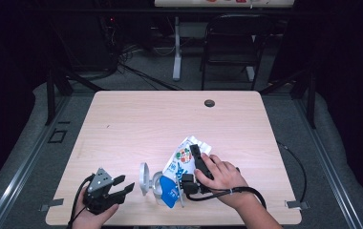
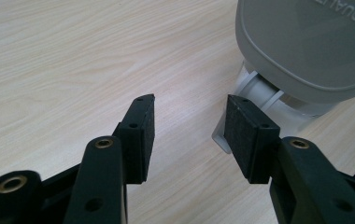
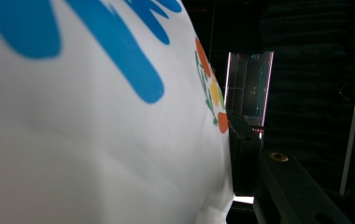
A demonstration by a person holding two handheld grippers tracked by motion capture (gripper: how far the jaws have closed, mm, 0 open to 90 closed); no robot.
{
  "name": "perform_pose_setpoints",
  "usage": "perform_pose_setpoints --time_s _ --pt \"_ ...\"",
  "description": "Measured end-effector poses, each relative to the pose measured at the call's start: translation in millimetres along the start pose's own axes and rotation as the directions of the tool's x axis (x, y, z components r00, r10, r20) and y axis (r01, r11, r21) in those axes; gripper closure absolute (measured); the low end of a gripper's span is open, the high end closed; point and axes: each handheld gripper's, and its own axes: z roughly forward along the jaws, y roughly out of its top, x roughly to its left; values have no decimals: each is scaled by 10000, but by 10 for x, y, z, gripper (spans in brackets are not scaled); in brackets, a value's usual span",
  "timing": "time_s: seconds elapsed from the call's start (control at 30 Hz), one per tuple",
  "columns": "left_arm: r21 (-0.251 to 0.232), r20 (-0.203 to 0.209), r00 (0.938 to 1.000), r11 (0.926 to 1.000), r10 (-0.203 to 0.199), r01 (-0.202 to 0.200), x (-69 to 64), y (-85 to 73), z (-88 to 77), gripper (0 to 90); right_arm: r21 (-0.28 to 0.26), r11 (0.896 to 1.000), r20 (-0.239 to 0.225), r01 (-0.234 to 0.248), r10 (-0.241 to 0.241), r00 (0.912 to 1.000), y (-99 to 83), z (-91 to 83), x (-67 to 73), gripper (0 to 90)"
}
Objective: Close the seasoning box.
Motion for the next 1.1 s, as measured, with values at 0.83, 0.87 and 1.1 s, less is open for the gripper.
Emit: perform_pose_setpoints --time_s 0.83,0.87,1.1 --pt "-23 -13 10000 10000 -5 5 -3 1 1 540 -64 9998 57 179 -178 9998 19 -3 19 690" --pt "-24 -16 10000 10000 -5 5 -3 1 -1 540 -59 9998 60 190 -190 9998 20 -3 20 691" --pt "-39 -20 10000 10000 -35 35 -5 2 -1 540 37 9994 77 337 -338 9994 30 -14 8 695"
